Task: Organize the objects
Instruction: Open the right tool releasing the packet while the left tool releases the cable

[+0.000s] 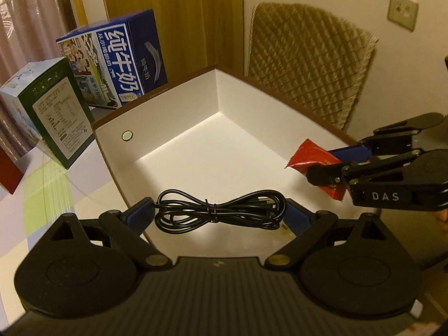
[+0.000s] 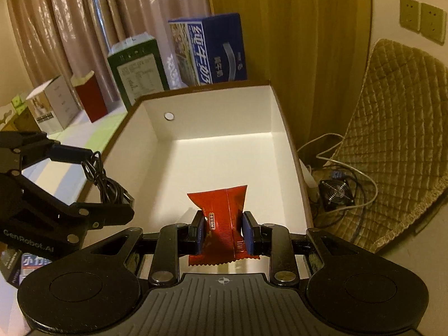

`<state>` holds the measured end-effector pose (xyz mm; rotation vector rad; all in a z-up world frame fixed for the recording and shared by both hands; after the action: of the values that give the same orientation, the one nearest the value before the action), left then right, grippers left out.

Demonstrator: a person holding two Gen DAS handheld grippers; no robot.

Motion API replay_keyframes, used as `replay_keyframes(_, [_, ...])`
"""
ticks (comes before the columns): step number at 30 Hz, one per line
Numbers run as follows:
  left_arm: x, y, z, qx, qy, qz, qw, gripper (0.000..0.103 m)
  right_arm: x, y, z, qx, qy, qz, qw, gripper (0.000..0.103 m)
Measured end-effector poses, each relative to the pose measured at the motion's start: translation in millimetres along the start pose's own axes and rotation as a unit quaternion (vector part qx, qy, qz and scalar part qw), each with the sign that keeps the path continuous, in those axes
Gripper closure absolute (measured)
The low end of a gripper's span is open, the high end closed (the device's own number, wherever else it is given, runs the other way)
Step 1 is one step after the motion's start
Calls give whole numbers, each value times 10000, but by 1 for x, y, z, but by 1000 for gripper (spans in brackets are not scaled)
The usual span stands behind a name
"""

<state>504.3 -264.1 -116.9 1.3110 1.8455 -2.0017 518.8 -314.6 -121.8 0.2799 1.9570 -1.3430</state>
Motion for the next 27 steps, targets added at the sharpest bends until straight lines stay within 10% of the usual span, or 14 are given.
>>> replay_keyframes(27, [-9, 81, -29, -335, 364, -770, 9958, 5, -25, 61, 4, 7, -531, -301, 9981, 78])
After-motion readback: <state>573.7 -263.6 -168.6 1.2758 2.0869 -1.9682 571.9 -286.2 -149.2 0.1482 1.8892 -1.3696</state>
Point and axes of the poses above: each gripper's, at about its wrist camera, not at the fingertips, and y roughly the way its jaws point, z to its right, x to its underside, the point moved 9 cm from there along y, roughly the way its jaws point, and after that the axes turned 4 degrees about y, right-handed, at the moved point
